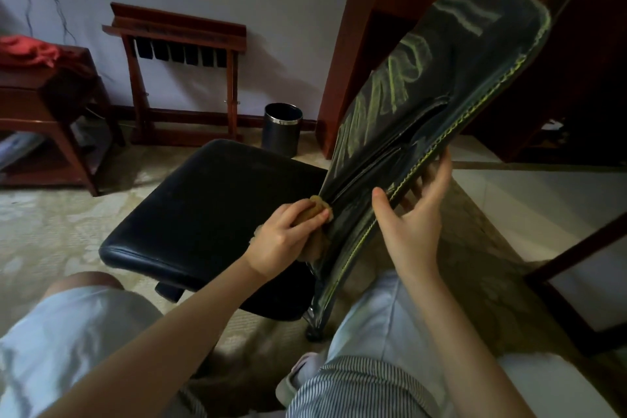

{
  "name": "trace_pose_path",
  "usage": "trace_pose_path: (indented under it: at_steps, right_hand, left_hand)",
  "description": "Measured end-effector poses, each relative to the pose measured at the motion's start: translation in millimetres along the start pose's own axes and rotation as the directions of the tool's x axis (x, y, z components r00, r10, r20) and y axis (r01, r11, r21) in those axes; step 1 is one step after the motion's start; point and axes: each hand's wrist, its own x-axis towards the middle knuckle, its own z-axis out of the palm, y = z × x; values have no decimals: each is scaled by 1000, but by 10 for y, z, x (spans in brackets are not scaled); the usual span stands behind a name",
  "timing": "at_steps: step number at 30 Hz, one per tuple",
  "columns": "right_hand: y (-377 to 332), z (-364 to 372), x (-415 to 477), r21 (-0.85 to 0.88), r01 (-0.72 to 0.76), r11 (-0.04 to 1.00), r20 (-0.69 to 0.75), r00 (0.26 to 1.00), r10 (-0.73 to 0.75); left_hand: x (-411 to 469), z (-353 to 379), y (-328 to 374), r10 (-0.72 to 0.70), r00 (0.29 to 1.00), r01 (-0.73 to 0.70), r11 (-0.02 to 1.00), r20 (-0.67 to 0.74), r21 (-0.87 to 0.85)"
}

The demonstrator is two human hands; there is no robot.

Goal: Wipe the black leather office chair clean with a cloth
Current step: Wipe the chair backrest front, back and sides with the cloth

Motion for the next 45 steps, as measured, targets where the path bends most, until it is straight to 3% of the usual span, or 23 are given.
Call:
trace_pose_path:
  at_steps: [4, 8, 12, 19, 28, 32, 34, 38, 41, 45]
  right_hand:
    - [72, 22, -123, 16, 19, 1000, 20, 1000, -19]
    - [147, 33, -200, 63, 11, 998, 52, 999, -14]
    - [155, 40, -200, 112, 7, 994, 33, 999, -11]
    - [177, 42, -208, 105, 0, 994, 23, 1000, -3]
    - [190, 55, -207, 61, -26, 998, 10, 1000, 25]
    - [219, 29, -197, 37, -37, 999, 39, 999, 35]
    - [256, 13, -228, 9, -40, 999, 57, 998, 40]
    - [316, 48, -333, -39, -33, 999, 62, 997, 36]
    - [308, 41, -331, -13, -9, 1000, 74, 997, 10]
    - [307, 0, -332, -18, -11, 1000, 99, 995, 13]
  left_hand:
    - [238, -217, 152, -114, 986, 103, 991, -120, -90]
    - [766, -408, 383, -76, 955, 35, 988, -288, -147]
    - [1041, -348, 483, 72, 976, -86, 994, -204, -64]
    - [881, -104, 375, 141, 978, -142, 990, -155, 4]
    - [118, 40, 97, 96, 995, -99, 991, 37, 91]
    - [-72, 17, 39, 61, 992, -68, 996, 111, 52]
    - [-24, -59, 79, -12, 997, 13, 1000, 71, -22]
    - [419, -300, 315, -158, 974, 131, 977, -160, -167]
    - [812, -375, 514, -132, 965, 92, 979, -227, -180]
    - [935, -216, 607, -16, 991, 2, 994, -131, -109]
